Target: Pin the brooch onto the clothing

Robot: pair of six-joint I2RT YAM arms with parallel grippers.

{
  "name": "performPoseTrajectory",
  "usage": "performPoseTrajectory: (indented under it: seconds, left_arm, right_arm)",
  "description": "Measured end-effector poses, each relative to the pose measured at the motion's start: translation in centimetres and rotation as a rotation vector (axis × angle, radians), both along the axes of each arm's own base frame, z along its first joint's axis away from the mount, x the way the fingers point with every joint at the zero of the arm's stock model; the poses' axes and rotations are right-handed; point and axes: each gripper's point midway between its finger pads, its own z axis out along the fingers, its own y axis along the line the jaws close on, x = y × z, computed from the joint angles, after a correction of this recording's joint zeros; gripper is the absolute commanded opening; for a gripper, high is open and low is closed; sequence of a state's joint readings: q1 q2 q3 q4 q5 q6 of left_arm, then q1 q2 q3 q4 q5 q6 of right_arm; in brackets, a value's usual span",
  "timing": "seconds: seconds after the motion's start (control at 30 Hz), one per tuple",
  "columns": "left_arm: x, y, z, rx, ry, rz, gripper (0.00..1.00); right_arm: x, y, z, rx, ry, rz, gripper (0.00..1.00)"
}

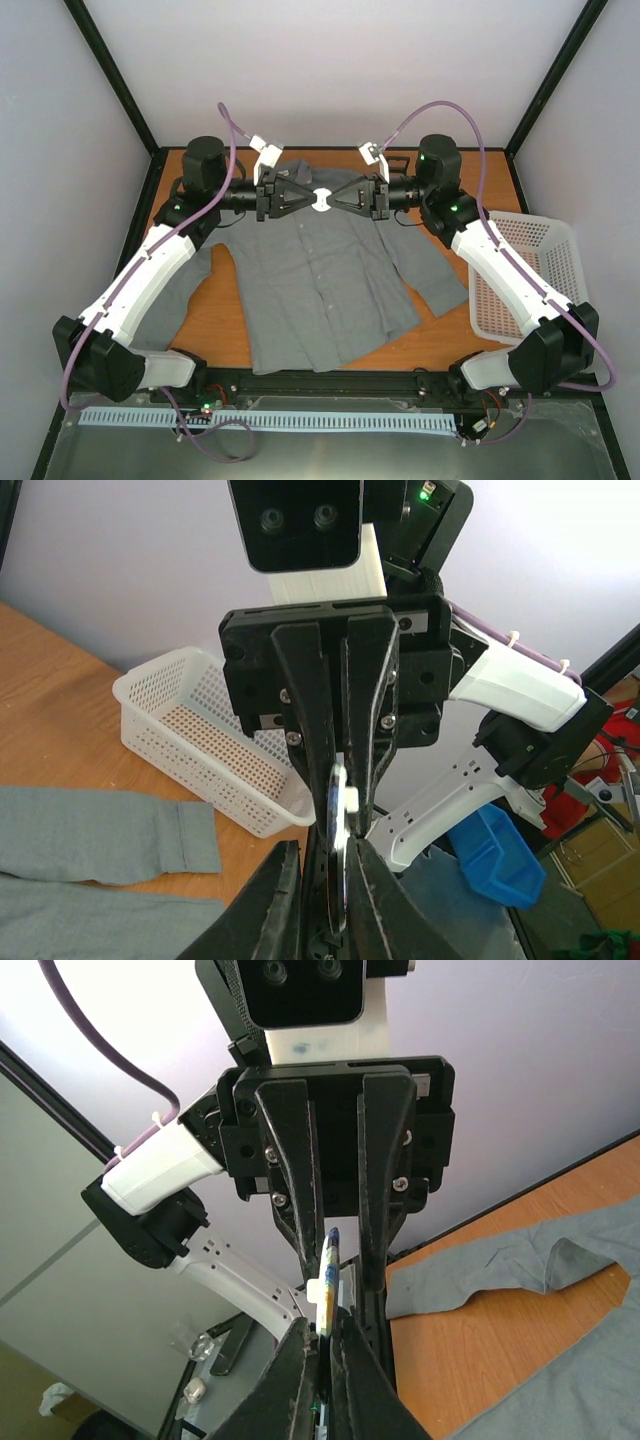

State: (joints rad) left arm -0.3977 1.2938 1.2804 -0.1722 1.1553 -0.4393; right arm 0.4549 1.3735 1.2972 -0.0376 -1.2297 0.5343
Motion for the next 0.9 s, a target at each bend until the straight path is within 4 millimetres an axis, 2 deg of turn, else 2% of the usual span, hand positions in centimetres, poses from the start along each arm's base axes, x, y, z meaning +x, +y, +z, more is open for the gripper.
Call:
performPoseTrajectory:
  seconds: [0.13, 0.37, 0.4, 0.5, 0.6, 0.7, 0.8, 0.9]
  left_arm:
    - [0.2, -0.3, 0.2, 0.001, 0.002, -0.007, 0.02]
    - [0.3, -0.4, 0.1, 0.008, 0.001, -0.001, 0.01]
    - [0.5, -0.4, 0.1, 0.011, -0.002, 0.008, 0.01]
    - [1.1, -0.3, 0.0, 0.029, -0.019, 0.059, 0.01]
    - [2.2, 0.1, -0.3, 0.060, -0.029, 0.164, 0.01]
    - [4.1, 1.1, -0.2, 0.086, -0.027, 0.323, 0.01]
    - [6.1, 2.6, -0.6, 0.103, 0.023, 0.479, 0.01]
    - [7.9, 4.1, -1.9, 0.132, 0.094, 0.609, 0.01]
  right_arm:
    - [-0.1, 0.0, -0.2, -0.004, 0.004, 0.004, 0.03]
    - [0.1, -0.1, -0.3, -0.020, -0.008, -0.011, 0.03]
    - [0.2, -0.1, -0.3, -0.027, -0.010, -0.021, 0.04]
    - [0.7, -0.2, -0.4, -0.055, -0.026, -0.064, 0.19]
    - [1.5, -0.4, -0.9, -0.100, -0.045, -0.124, 0.31]
    - [2.6, -0.7, -2.0, -0.156, -0.056, -0.199, 0.39]
    - [3.9, -1.1, -3.8, -0.222, -0.065, -0.278, 0.42]
    - [5.5, -1.4, -5.5, -0.281, -0.065, -0.340, 0.44]
